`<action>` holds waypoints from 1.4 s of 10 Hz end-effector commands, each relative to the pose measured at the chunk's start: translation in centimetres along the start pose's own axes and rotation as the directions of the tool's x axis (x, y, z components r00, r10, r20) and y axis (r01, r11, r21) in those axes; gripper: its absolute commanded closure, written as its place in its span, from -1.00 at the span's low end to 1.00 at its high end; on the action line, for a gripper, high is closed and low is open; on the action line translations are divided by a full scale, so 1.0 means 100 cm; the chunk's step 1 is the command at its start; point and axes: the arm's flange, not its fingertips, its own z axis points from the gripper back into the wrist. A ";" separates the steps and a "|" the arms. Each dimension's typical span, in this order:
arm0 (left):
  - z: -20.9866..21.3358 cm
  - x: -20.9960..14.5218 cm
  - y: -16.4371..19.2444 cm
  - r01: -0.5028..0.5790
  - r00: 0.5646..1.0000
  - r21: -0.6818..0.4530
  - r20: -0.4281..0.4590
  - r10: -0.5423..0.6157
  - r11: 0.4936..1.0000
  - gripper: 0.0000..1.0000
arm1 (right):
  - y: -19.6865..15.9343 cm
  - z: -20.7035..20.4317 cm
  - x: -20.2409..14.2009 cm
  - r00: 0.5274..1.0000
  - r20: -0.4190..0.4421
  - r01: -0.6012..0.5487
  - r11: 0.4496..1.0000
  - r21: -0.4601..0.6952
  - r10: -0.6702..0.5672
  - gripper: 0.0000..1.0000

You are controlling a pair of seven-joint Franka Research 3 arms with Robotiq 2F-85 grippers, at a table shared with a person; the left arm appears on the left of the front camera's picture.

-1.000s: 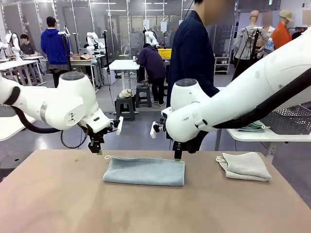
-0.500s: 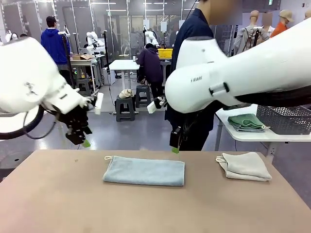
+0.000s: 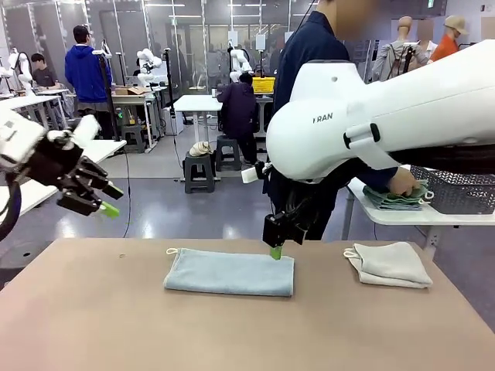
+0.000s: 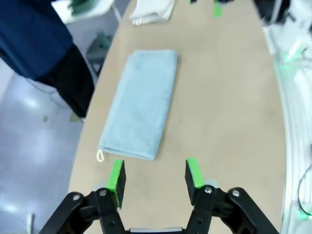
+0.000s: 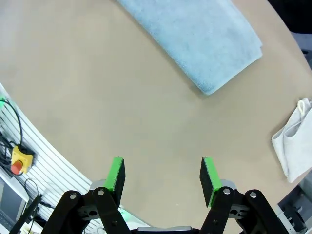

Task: Fold the towels and place them in the basket.
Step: When a person lays out a Towel with hook on the table, fold it in half twice.

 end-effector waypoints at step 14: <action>0.012 -0.076 -0.001 -0.082 0.973 -0.181 0.197 0.118 0.980 -0.26 | -0.032 -0.008 0.005 0.892 0.110 0.436 0.899 0.049 -0.439 -0.55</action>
